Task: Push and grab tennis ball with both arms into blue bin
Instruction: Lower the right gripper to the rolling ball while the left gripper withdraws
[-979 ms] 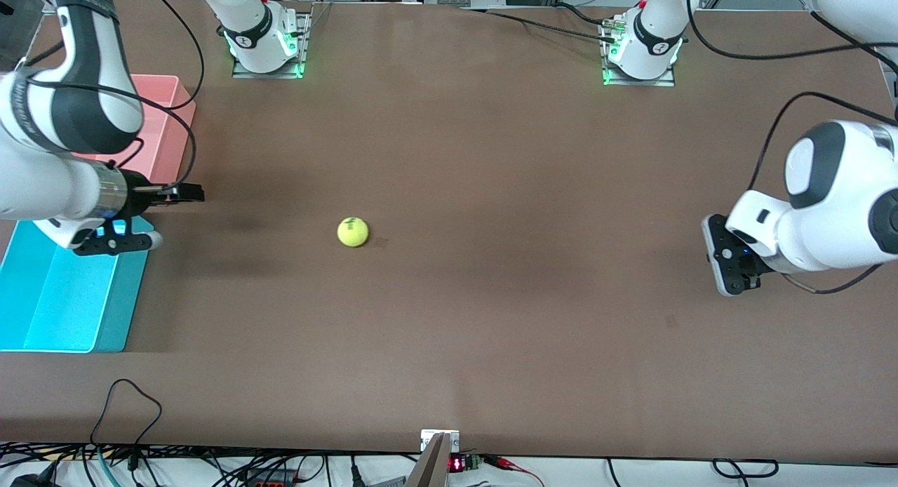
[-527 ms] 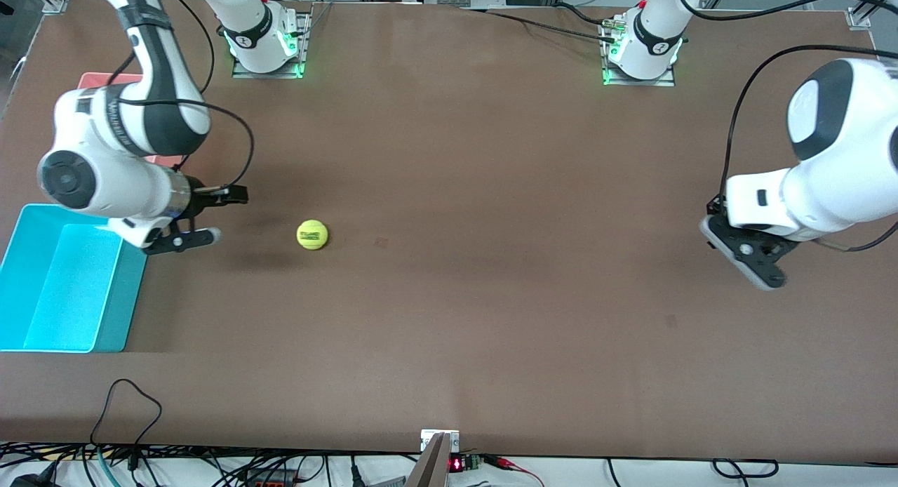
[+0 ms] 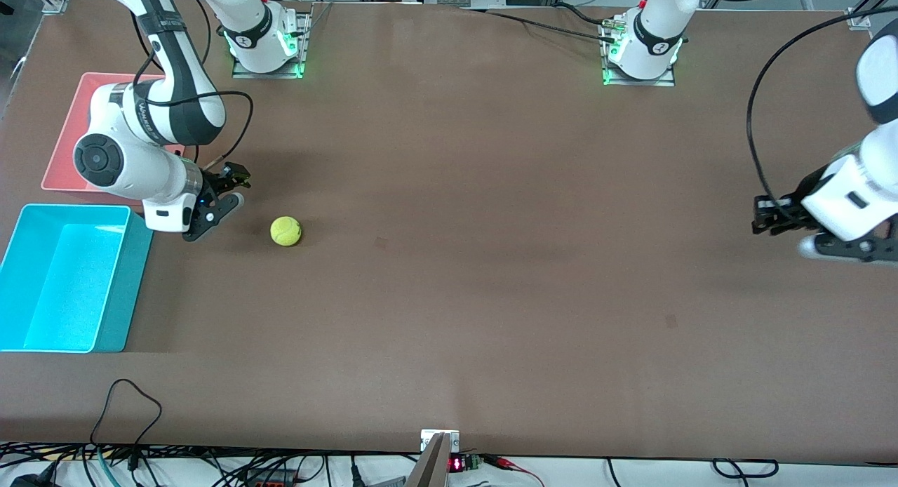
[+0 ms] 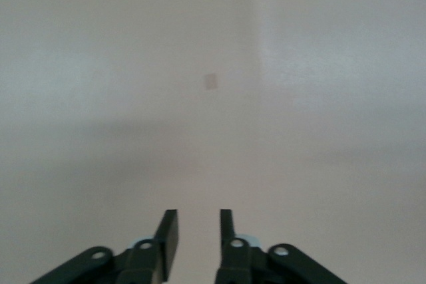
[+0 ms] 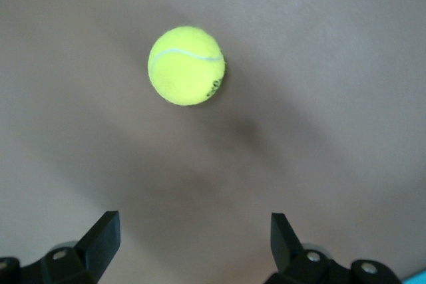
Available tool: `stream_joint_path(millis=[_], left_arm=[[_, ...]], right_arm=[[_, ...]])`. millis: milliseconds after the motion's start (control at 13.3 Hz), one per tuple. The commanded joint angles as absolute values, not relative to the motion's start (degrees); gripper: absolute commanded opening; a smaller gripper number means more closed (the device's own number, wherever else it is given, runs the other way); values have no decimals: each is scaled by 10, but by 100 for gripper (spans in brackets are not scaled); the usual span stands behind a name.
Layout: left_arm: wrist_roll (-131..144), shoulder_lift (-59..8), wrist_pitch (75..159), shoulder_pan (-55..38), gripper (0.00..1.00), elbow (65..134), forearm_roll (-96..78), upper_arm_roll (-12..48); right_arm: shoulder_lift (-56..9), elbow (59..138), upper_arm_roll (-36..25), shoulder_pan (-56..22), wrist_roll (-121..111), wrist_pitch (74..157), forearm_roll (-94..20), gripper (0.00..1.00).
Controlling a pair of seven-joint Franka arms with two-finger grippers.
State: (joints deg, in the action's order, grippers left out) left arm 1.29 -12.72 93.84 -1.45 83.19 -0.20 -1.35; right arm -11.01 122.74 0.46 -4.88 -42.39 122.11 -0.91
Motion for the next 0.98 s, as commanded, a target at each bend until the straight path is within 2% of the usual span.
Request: stream_joint_path(millis=[0, 301, 603, 904], left_arm=[[35, -90, 904, 6, 100, 850, -4, -3], [31, -55, 901, 7, 100, 863, -4, -1], [31, -25, 910, 32, 100, 902, -3, 28], [15, -21, 917, 35, 100, 910, -3, 28]], right_arm=[[-96, 1272, 10, -40, -518, 1284, 2, 100], [-129, 1280, 12, -42, -641, 1363, 3, 100], [-169, 1277, 50, -47, -642, 1432, 2, 100], [-188, 1268, 53, -69, -637, 1469, 1, 100]])
